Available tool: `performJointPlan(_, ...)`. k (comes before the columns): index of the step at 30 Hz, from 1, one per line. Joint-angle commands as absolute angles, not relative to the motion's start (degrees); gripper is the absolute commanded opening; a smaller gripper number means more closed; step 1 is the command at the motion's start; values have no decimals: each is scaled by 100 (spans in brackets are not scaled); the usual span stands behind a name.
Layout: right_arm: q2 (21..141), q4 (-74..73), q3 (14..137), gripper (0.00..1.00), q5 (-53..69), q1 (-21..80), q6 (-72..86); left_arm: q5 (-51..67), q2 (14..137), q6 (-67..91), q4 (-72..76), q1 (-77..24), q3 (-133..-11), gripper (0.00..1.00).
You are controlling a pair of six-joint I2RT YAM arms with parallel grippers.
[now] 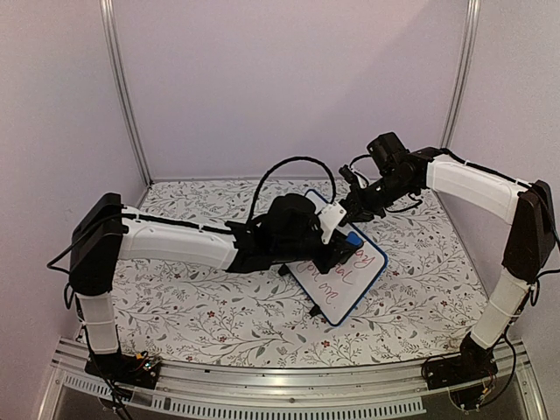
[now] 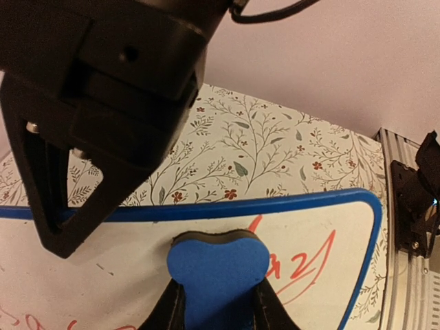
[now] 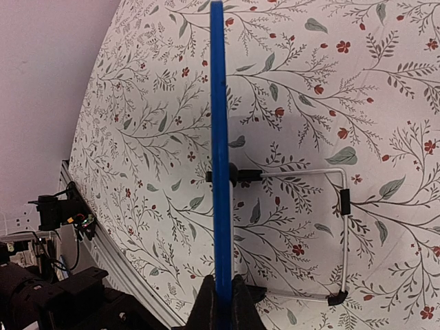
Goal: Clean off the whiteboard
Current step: Erase the whiteboard from the whiteboard stand.
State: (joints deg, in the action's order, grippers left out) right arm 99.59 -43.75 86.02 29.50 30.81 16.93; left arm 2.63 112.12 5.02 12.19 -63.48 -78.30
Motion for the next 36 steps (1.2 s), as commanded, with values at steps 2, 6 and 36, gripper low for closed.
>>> performJointPlan(2,9997,-4300,8481,0,3067,3261,1879,302,11370,544,1035,-6596,-8066,0)
performJointPlan(6,10018,-4294,8494,0,3084,3261,1881,308,11357,604,1066,-6615,-8088,0)
performJointPlan(36,9968,-4296,8430,0,3059,3261,1881,17,11299,1034,903,-6217,-7923,0)
